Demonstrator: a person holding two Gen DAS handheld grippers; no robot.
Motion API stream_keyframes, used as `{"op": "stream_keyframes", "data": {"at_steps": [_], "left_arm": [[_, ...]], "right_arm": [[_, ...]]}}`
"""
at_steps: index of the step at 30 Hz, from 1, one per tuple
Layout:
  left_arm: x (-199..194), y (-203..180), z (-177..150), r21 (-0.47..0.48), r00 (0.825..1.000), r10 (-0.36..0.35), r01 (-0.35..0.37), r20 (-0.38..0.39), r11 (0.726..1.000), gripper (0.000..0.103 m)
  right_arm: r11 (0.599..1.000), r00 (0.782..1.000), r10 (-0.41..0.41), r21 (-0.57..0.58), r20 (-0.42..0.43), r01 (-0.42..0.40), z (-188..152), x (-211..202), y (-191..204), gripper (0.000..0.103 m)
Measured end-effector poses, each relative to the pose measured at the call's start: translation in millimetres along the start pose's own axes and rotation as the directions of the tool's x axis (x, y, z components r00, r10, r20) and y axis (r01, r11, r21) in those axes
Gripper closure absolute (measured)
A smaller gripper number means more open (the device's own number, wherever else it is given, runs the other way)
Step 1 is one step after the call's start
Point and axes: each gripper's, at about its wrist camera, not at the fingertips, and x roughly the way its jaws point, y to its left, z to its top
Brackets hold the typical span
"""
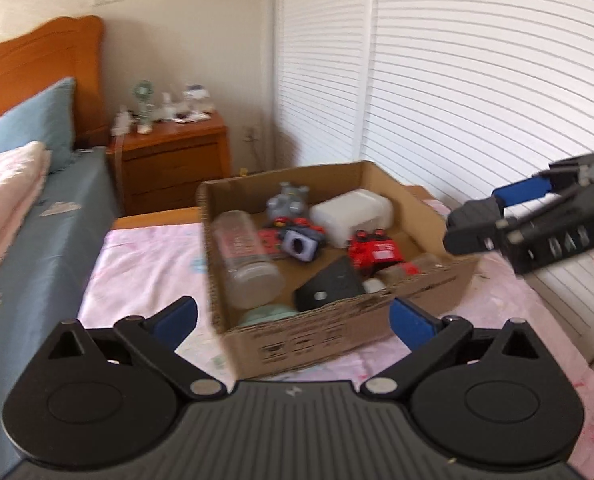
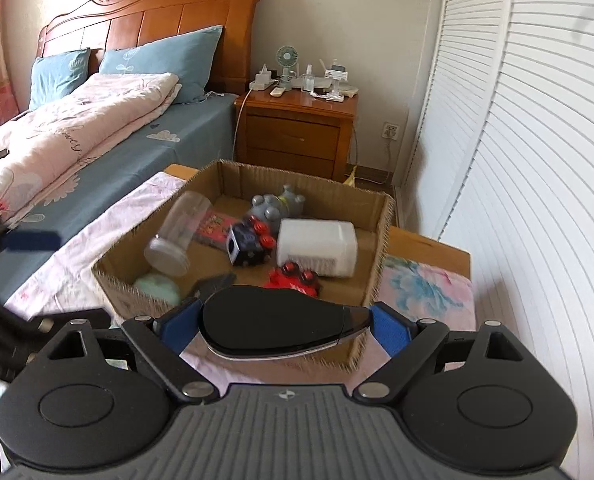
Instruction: Organize rigid objects
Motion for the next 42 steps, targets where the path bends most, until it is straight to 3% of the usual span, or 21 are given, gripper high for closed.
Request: {"op": "stream_keyframes", "data": {"at_steps": [7, 18, 21, 29, 42], "left_arm": [[-6, 18, -18, -0.035, 0.998, 0.058, -0.057, 0.022, 0.998, 0.001], [-10, 32, -29, 0.014, 0.995, 0.090, -0.090, 0.044, 0.996, 0.001], [-9, 36, -30, 0.007, 0.995, 0.090, -0.091, 0.044, 0.996, 0.001], [-13, 40, -28, -0.013, 0.994, 0.103, -0.103, 0.040, 0.995, 0.001], [-23, 18, -19, -0.004, 0.994, 0.109, -0.109, 0.009, 0.994, 0.001]], "right_arm": [[0.999, 0.998, 0.025, 0.028, -0.058, -0.024, 32, 44, 17, 0.010], [0.999, 0.990, 0.003, 0.039, -0.140, 0.002, 55, 100, 43, 0.010], [0.999, 0.989, -0.017, 0.049, -0.148, 0.024, 58, 107, 45, 0.000], [0.997, 0.986, -0.055, 0.050, -0.160, 0.063, 55, 96, 47, 0.000], [0.959, 0.971, -0.146, 0.213, -0.190, 0.186, 10, 31, 20, 0.000]]}}
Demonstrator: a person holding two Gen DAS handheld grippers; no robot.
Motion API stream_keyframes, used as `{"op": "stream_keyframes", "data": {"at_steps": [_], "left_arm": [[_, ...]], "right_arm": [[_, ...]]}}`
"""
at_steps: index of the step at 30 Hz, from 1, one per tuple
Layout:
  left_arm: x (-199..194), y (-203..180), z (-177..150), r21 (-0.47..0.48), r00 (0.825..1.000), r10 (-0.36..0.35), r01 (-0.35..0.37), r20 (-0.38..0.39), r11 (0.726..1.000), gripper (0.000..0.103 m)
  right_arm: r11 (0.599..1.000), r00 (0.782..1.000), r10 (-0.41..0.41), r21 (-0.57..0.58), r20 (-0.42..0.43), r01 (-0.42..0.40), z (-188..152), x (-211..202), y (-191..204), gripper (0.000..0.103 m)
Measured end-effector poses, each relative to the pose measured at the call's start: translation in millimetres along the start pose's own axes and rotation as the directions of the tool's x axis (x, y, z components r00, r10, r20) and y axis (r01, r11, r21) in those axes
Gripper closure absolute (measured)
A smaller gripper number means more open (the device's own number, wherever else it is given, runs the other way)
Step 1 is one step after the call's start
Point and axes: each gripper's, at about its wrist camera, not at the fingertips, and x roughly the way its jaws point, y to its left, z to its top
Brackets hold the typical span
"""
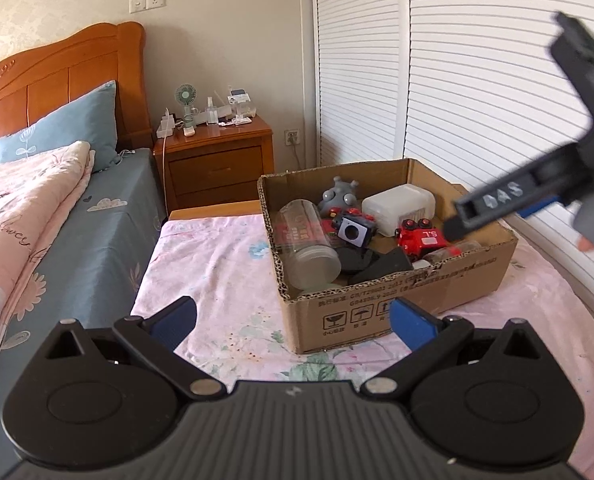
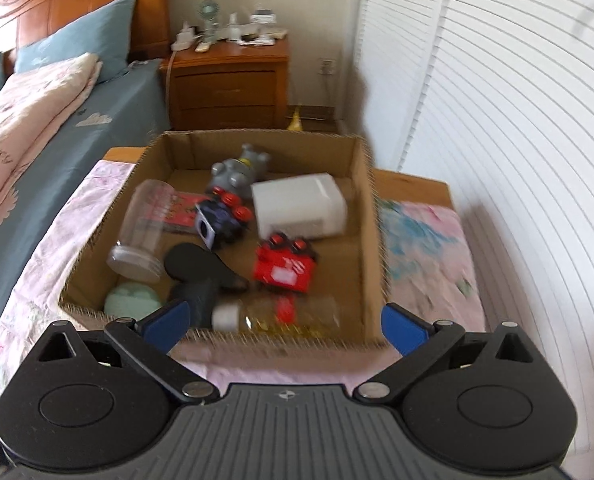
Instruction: Organize rigid objects
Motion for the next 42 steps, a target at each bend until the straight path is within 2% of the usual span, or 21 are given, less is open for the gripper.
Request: {"op": "stream_keyframes", "data": {"at_steps": [9, 15, 22, 29, 42], "left_arm": [[0, -14, 4, -0.008, 0.995, 0.019, -0.020, -0.098, 1.000, 0.001], [-6, -28, 5, -0.004, 0.989, 0.026, -0.026, -0.149, 1.000, 0.001], [-18, -35, 14, -0.007, 0.982, 0.012, -0.013, -0.187, 1.000, 0.001], [-30, -31, 25, -0.029, 0.987, 0.025, -0.030, -0.161, 0.999, 0.001], [-22, -24, 21, -0.049, 0.982, 0.034, -0.044, -0.185, 0.998, 0.001]], "right_arm": [[0.990, 0.996, -0.074, 0.120, 0.056, 0.067, -63, -30, -17, 0.000], [0.989, 0.995, -0.078, 0.131, 0.063, 0.069, -93, -47, -13, 0.000], [0.991, 0.991, -0.098, 0.101, 0.091, 0.088, -93, -68, -8, 0.000], [0.991, 0.986, -0.098, 0.100, 0.133, 0.085, -85, -82, -4, 0.000], [0.990, 0.988, -0.112, 0.095, 0.109, 0.102, -84, -76, 4, 0.000]]}}
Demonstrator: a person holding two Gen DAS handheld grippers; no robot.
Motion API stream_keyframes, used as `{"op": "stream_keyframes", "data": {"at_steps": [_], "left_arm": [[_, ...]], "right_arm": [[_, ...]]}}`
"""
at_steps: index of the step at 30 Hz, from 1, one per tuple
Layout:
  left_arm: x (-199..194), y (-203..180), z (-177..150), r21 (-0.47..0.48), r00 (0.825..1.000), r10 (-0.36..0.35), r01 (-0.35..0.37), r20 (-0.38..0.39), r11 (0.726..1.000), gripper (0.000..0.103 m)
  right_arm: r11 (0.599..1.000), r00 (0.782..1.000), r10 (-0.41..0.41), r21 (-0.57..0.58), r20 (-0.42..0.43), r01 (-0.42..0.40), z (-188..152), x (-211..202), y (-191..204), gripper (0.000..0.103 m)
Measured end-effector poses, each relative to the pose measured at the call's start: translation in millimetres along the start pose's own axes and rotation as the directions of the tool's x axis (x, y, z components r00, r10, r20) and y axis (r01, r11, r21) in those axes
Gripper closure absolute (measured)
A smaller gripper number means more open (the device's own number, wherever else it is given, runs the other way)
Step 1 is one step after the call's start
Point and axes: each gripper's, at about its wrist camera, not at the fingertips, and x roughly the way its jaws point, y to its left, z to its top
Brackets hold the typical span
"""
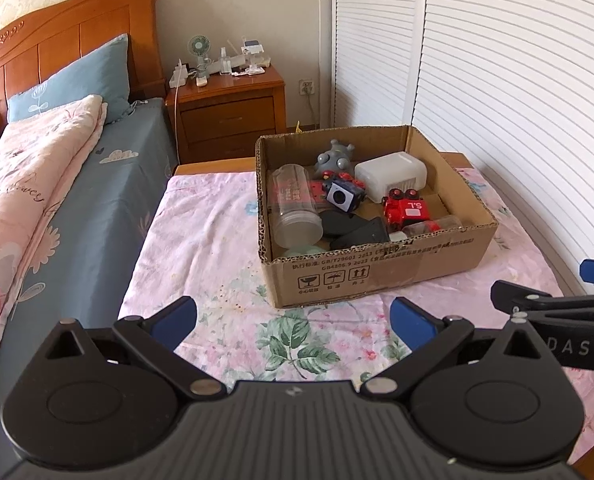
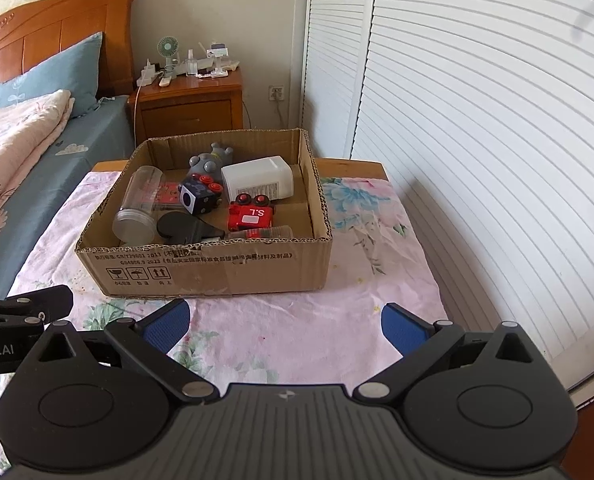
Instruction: Organize rigid objects
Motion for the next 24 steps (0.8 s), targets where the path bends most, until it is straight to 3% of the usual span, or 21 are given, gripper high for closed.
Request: {"op": "stream_keyframes", "data": {"at_steps": [24], "left_arm": [[0.3, 4.2, 2.4, -0.009, 1.000, 0.007, -0.007, 0.004, 1.000, 0.001]], "right_arm": [[1.000, 1.000, -0.004, -0.004, 0.009, 0.004, 3.6, -1.3, 0.2, 0.000]]}}
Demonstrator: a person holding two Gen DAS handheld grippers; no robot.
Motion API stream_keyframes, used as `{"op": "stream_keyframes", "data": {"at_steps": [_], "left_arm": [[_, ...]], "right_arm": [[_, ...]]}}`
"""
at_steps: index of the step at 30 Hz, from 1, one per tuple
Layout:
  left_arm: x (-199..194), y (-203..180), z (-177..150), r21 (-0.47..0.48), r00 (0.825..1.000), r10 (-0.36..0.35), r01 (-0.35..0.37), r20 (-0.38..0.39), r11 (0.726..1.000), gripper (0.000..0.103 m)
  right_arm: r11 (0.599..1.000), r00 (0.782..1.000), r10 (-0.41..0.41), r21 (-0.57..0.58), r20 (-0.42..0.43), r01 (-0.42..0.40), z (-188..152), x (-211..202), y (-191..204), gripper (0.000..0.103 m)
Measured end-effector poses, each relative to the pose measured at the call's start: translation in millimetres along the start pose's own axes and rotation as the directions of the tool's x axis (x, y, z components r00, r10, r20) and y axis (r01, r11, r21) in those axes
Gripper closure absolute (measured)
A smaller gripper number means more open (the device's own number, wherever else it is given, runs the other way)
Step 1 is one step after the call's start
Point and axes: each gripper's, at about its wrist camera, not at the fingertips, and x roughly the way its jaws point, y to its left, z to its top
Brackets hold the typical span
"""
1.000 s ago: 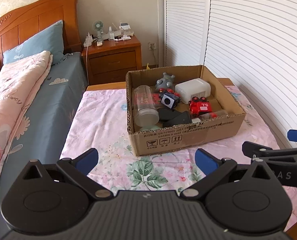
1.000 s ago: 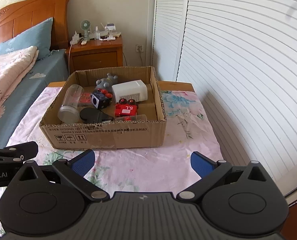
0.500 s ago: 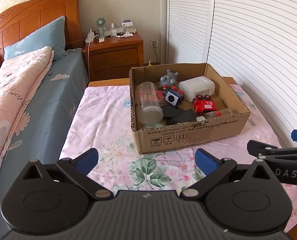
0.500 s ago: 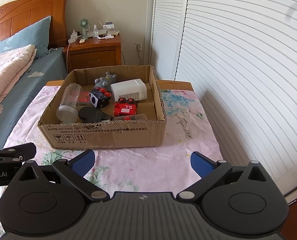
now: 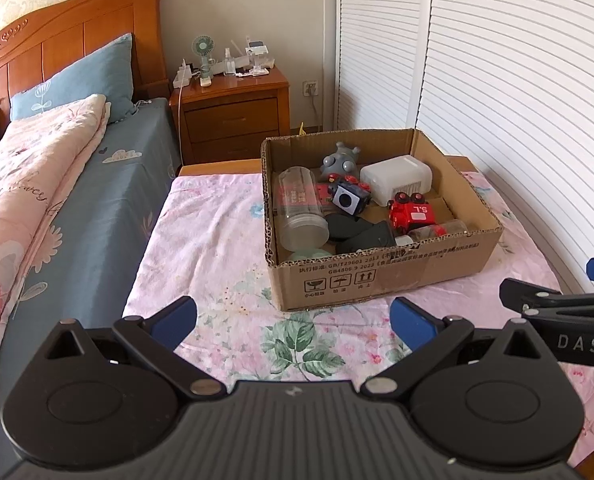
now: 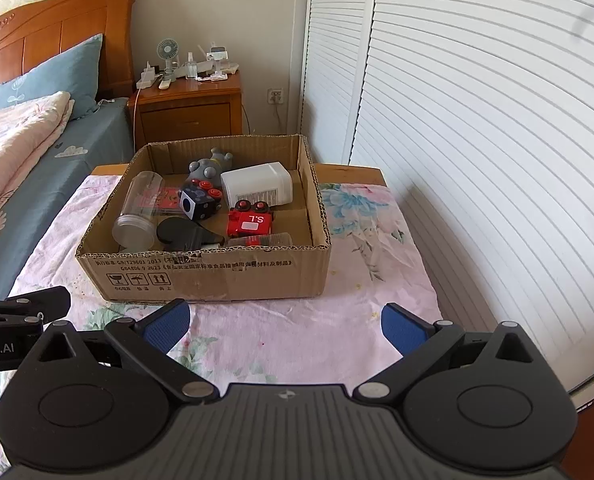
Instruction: Organize rigid objects
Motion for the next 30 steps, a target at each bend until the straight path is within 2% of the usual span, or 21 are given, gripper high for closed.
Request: {"op": "stream_keyframes", "data": {"at_steps": [30], "left_arm": [[1.0, -3.8, -1.1, 0.008, 1.000, 0.009, -0.009, -0.002, 1.000, 0.001]], "right_arm": [[1.000, 1.000, -0.009, 0.003, 0.002, 0.009, -1.3, -2.2, -4.0, 0.000]]}}
